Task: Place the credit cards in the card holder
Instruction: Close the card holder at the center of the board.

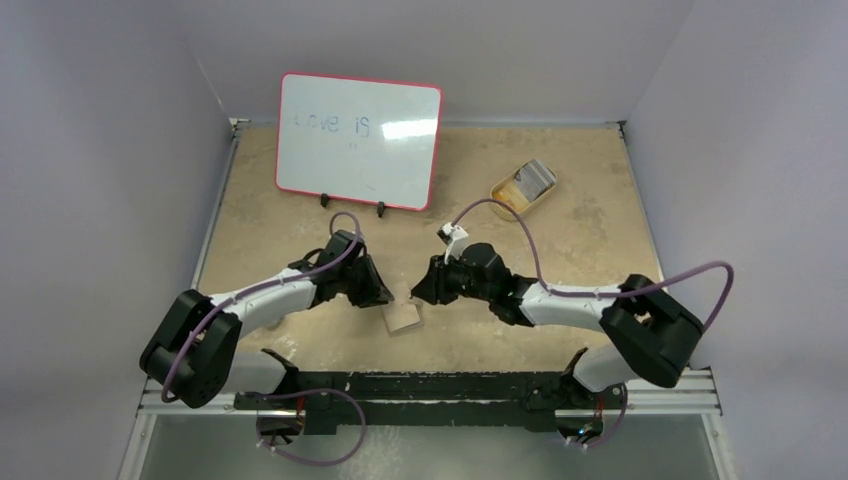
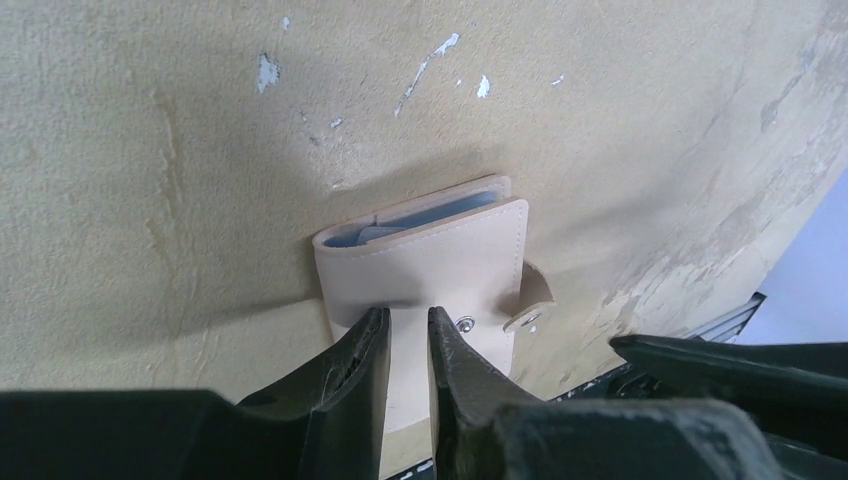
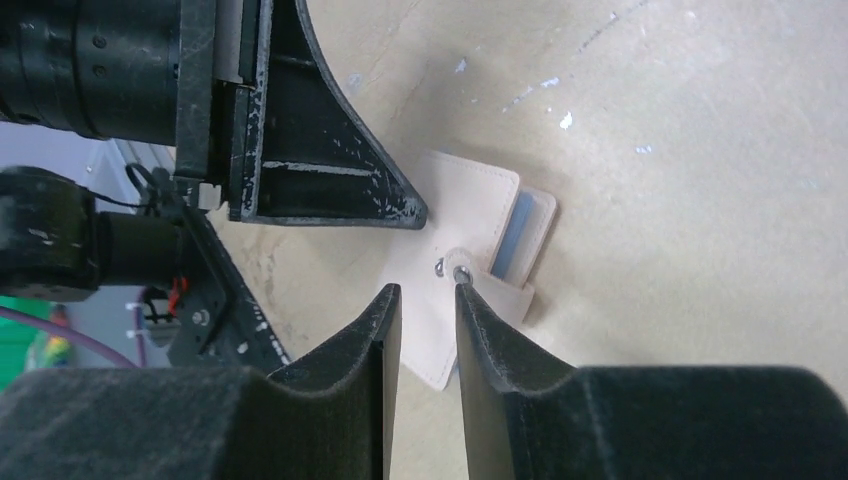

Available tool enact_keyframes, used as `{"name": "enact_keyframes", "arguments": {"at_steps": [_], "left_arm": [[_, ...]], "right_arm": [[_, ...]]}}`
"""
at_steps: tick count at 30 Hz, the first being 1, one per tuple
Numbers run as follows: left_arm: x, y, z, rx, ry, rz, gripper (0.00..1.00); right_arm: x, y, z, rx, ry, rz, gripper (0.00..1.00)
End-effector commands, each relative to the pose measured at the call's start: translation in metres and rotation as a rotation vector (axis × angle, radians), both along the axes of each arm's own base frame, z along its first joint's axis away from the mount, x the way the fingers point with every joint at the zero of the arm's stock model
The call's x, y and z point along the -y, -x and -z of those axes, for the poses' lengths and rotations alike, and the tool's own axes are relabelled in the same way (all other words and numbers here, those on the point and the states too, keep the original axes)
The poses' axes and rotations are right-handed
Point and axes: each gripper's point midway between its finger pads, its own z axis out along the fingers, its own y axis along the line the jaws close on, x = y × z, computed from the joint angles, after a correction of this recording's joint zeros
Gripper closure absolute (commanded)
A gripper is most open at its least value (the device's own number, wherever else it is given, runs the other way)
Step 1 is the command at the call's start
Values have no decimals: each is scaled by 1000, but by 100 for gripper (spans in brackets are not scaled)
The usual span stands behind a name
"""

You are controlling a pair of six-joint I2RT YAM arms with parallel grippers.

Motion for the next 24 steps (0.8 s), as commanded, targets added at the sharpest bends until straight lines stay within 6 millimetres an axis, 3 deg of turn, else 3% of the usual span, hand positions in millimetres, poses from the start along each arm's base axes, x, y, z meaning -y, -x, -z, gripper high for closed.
{"name": "enact_keyframes", "arguments": {"at_steps": [1,5,9,17,24], "left_arm": [[-6,-3,-4,37,-27,-21,80],[-18,-6,-11,64,-93,-32,76],[-24,-5,-15,54,-152,1,72],[10,-12,-31,92,47,27,77],[15,-16,-16,78,22,32,81]], "right_arm": [[22,-1,-5,-156,41,181,71],[20,2,0,-244,22,223,71],[6,-5,-1,-299,-50,253,70],[-3,-11,11,-312,-20,245,72],[0,-14,1,-283,-15,255,72]]}}
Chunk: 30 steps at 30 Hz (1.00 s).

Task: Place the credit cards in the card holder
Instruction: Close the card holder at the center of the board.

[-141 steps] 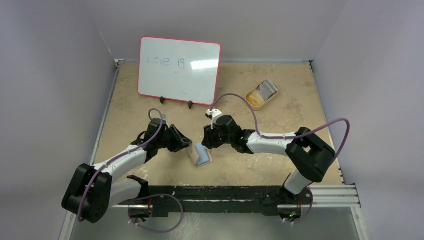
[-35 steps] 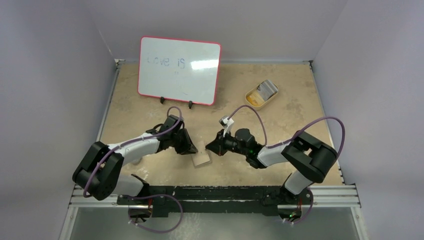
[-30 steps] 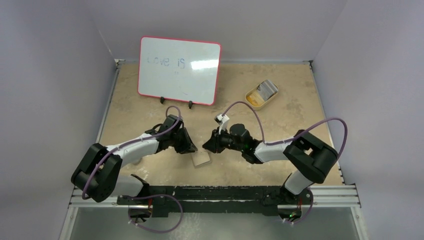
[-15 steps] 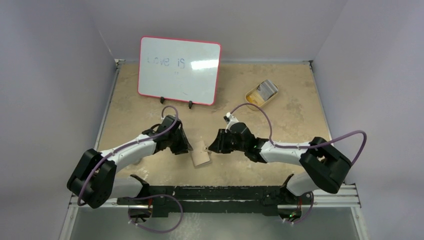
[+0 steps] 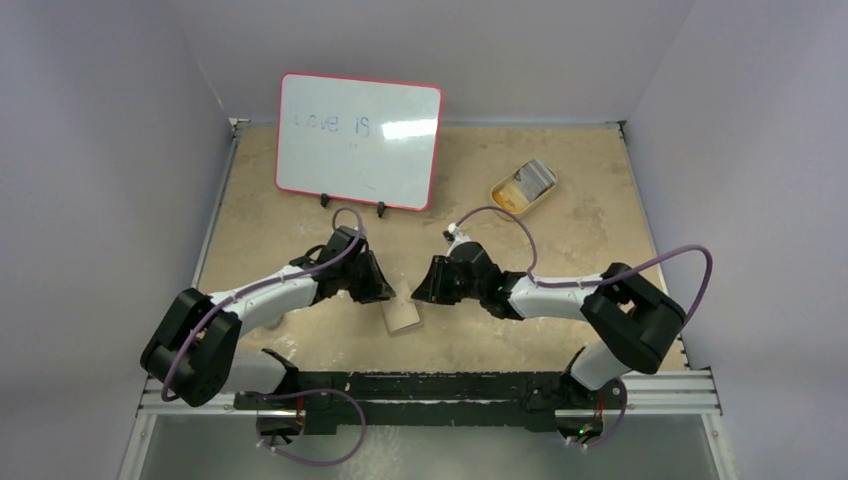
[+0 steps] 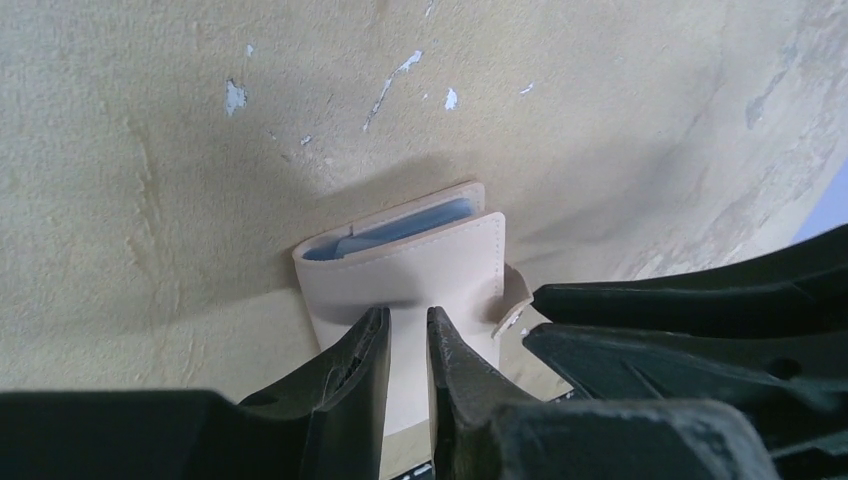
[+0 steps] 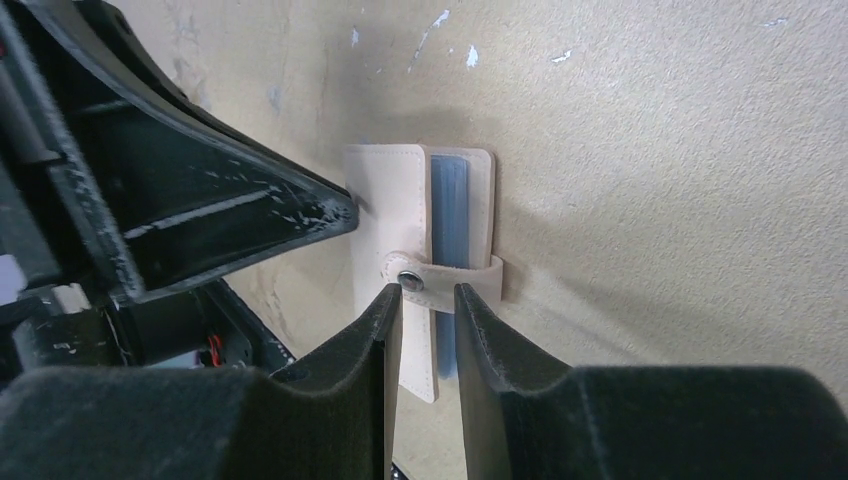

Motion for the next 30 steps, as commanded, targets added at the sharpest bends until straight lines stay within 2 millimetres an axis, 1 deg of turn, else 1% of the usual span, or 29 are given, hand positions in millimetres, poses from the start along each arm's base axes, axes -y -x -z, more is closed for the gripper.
{"name": "enact_keyframes", "arguments": {"at_steps": [1,3,6,10,16,21,23,25,27,30], "left_arm": [[11,-10,-4,40,15,9,81],[10,-9,2,29,-3,7,82],[7,-8,6,27,-40,0,82],[7,-8,8,34,-59,-8,83],[6,-5,12,31,-61,-15,83],[5,-4,14,31,-60,-21,84],[5,-4,14,31,-62,-22,84],[4,-4,15,30,-66,-25,84],[3,-3,16,27,-70,-27,84],[3,-3,16,25,-63,-40,84]], "right_arm": [[-7,-15,-27,54,-34,27,72],[-8,-19,-24,51,-21,37,72],[-13,-15,-18,35,-25,12,73],[-17,-10,-11,22,-17,-11,77],[-21,-6,-2,17,11,-46,77],[-25,-6,6,26,59,-106,78],[-26,-2,8,29,71,-135,78],[-25,-1,7,34,83,-154,78],[-22,-3,2,47,105,-153,77],[-19,-5,-8,53,134,-122,73]]}}
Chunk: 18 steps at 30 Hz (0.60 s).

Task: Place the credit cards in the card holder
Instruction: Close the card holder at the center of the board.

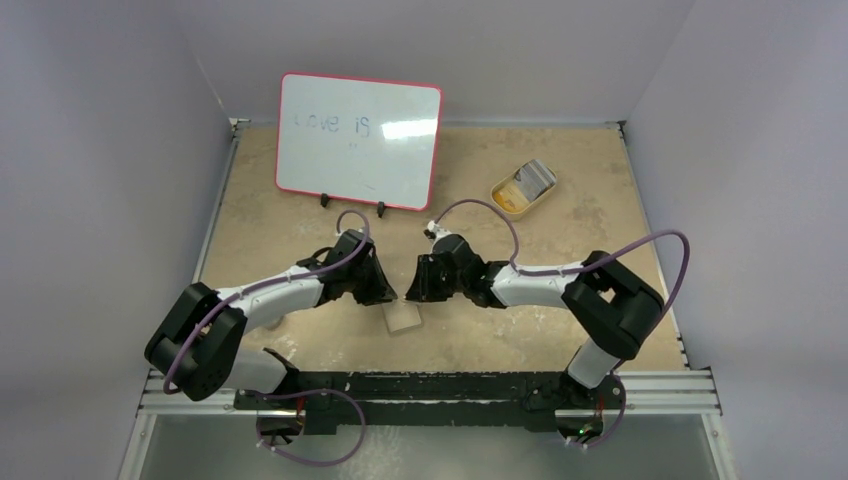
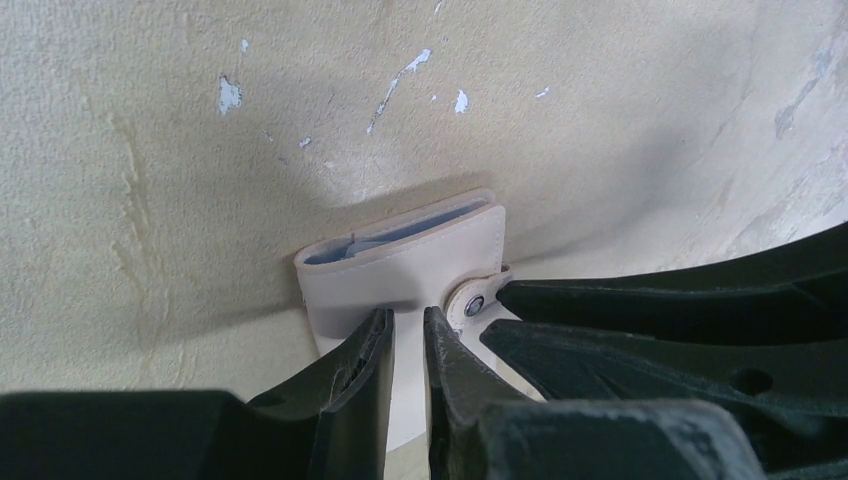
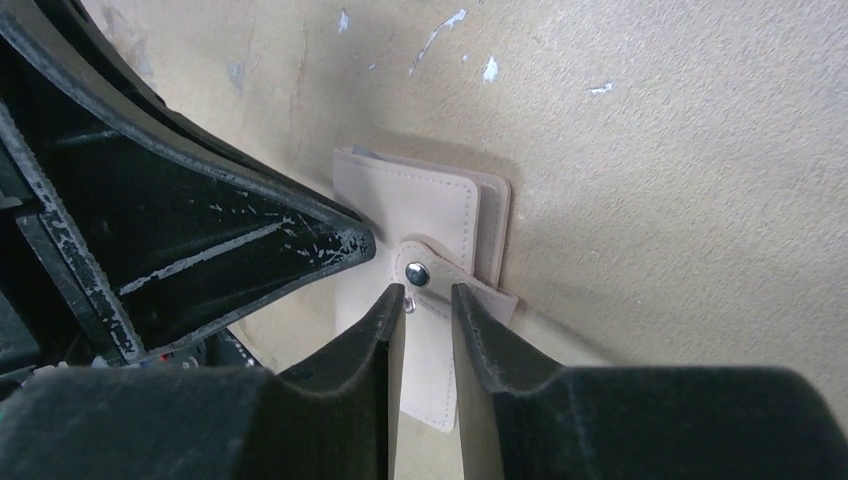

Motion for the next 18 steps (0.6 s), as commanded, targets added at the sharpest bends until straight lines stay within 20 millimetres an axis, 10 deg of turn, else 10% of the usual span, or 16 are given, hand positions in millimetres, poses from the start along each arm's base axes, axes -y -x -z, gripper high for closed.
{"name": "enact_keyframes", "arguments": {"at_steps": [1,18], "left_arm": [[-1,-4,2,23,-3,-31,84],[1,0,5,6,23,-43,84]], "right_arm": [[-3,-1,-21,42,49,-6,72],[-7,-17,-10,81,221,31,64]]}}
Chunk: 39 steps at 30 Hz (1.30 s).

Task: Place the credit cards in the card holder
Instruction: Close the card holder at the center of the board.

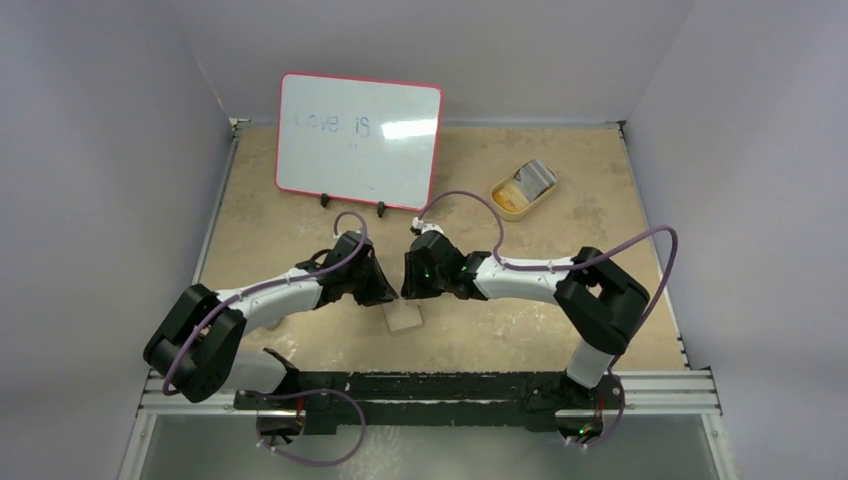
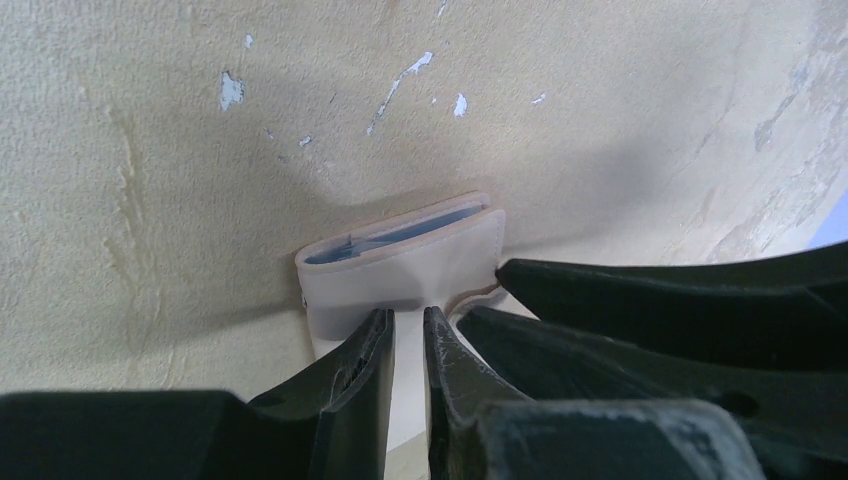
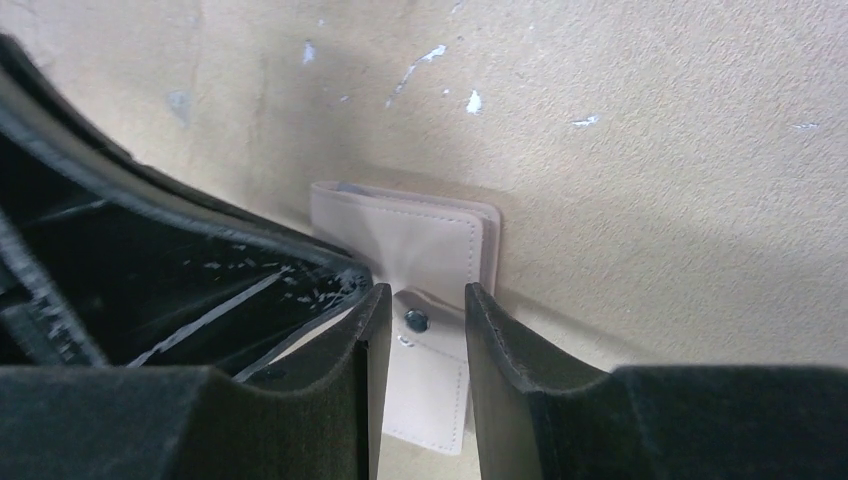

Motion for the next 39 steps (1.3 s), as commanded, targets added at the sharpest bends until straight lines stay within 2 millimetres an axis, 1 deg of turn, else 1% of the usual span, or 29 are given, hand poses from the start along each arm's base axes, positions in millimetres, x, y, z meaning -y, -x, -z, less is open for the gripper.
{"name": "enact_keyframes", "arguments": {"at_steps": [1,6,10,14,17,20,24,31,35,37,39], "left_arm": [[-1,1,5,9,-7,-8,84],[-1,1,7,4,-13,-6,84],[-3,1,7,4,-23,-6,84],[-4,0,8,5,-29,-11,84],[-4,1,9,3,-31,-11,84],[-4,0,8,4,-29,-13,84],[-4,0,9,2,-33,-13,84],[-3,1,9,2,-29,-12,84],[0,2,9,1,-21,-9,84],[0,3,10,-3,-22,-8,84],[0,3,11,-5,-21,-8,84]], "right_arm": [[-2,-8,-1,31,40,-6,64],[-14,4,1,27,1,-109,69],[-15,12,4,18,2,-183,72],[-17,20,2,14,-8,-255,77],[-19,27,-5,12,-27,-301,78],[-19,30,-10,7,-39,-316,78],[-27,33,-18,6,-86,-342,79],[-28,34,-22,0,-99,-331,79],[-34,32,-31,13,-136,-324,78],[-30,37,-29,0,-145,-320,78],[-26,35,-28,-1,-135,-294,76]]}}
